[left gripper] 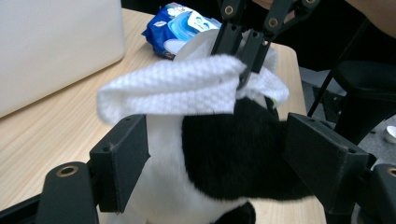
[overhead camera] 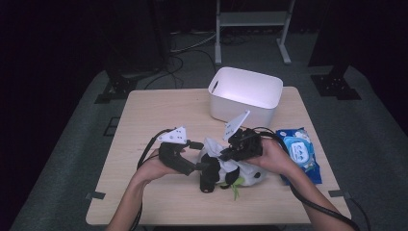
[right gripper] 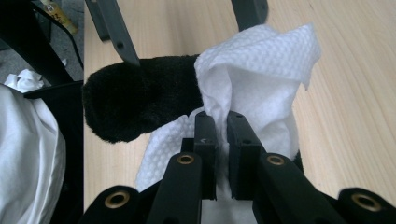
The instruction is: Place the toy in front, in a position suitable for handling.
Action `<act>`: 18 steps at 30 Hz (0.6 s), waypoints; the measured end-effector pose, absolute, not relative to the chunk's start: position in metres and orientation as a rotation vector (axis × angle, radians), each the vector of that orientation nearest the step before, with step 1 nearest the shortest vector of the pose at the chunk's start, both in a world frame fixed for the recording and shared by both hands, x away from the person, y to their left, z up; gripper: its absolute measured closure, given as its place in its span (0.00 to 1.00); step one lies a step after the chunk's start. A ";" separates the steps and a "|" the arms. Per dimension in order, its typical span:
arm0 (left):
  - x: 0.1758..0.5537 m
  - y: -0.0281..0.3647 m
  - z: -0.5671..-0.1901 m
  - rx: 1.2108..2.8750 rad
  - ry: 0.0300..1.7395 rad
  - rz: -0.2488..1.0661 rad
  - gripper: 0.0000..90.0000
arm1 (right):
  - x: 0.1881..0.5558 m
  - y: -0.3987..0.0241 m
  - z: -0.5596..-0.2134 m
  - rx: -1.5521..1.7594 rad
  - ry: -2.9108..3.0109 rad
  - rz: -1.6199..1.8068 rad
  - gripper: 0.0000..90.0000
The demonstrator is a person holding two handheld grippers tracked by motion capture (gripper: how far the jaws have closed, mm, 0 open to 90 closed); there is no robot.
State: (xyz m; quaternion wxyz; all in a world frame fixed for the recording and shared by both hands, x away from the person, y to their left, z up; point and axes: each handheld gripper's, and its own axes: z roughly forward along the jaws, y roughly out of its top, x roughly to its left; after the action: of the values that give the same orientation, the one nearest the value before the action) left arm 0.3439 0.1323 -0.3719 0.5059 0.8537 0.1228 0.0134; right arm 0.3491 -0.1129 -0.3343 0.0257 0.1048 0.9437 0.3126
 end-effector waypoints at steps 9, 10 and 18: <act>0.349 0.135 -0.388 2.115 0.278 0.040 0.21 | 0.353 -0.122 -0.334 0.360 2.910 0.955 0.92; 0.350 0.135 -0.390 2.115 0.275 0.034 0.21 | 0.353 -0.122 -0.334 0.361 2.912 0.955 0.92; 0.354 0.134 -0.406 2.128 0.239 0.052 0.18 | 0.353 -0.124 -0.334 0.370 2.915 0.957 0.92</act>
State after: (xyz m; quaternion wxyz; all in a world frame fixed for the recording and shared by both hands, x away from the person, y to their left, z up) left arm 0.3544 0.1342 -0.4058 0.4792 0.8720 0.0979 0.0214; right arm 0.3533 -0.1238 -0.3335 0.0257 0.1198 0.9430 0.3095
